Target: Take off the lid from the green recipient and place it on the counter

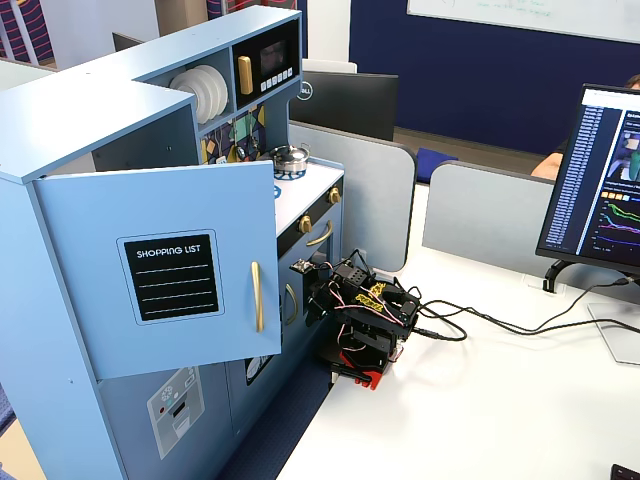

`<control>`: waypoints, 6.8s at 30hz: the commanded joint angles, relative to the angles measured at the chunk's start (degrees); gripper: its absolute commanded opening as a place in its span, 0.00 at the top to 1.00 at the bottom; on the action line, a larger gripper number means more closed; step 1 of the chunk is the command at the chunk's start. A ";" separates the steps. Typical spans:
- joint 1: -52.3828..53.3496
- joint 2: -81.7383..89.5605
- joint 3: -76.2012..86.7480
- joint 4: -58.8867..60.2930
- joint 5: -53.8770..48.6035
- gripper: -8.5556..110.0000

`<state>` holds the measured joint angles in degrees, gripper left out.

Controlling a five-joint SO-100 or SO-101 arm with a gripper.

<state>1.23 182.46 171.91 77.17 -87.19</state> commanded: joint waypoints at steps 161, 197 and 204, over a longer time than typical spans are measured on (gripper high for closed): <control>31.90 -67.50 -47.37 -94.57 -8.79 0.82; 0.70 -9.05 -3.25 -22.50 -1.76 0.93; -2.02 -6.06 -0.26 -12.22 4.48 0.93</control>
<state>0.70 174.46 171.56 60.38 -86.66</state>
